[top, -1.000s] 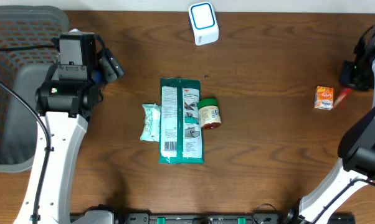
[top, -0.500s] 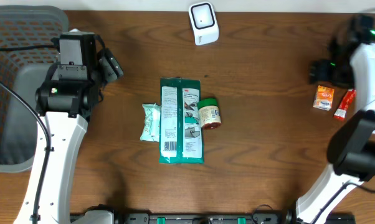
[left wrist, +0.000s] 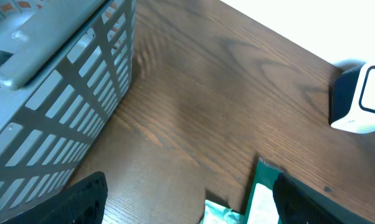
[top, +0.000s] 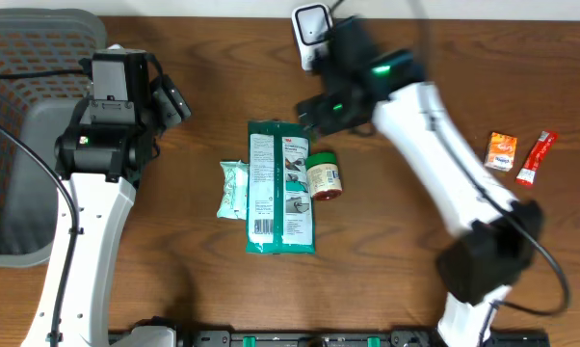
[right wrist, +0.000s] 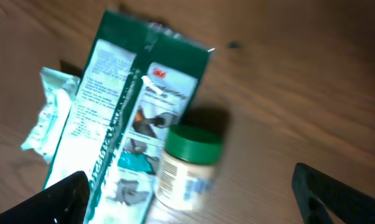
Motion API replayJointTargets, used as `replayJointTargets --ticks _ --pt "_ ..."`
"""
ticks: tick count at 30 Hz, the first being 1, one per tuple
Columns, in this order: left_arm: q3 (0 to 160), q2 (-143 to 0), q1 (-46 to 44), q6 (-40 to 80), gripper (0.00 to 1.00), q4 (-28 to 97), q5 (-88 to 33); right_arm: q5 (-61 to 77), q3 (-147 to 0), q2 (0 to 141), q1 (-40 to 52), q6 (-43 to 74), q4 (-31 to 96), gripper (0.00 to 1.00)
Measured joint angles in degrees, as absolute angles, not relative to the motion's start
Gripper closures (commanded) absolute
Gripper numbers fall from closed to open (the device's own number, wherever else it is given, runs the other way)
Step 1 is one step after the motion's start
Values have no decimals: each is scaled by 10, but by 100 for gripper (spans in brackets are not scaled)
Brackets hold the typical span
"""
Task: Scan the item barcode
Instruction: 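Move the right gripper to the green-lidded jar and grasp its lid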
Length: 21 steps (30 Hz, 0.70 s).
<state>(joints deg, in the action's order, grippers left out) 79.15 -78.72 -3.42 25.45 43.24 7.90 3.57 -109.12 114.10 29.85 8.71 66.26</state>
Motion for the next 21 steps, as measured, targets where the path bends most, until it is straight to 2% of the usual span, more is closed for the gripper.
replayJointTargets --ticks 6,16,21 --pt "792 -787 -34 255 15 432 79 21 -1090 1218 308 115 667 9" --pt "792 -787 -34 255 15 432 79 21 -1090 1289 306 129 697 12" --pt "792 -787 -34 255 15 432 79 21 -1090 1312 306 132 698 22"
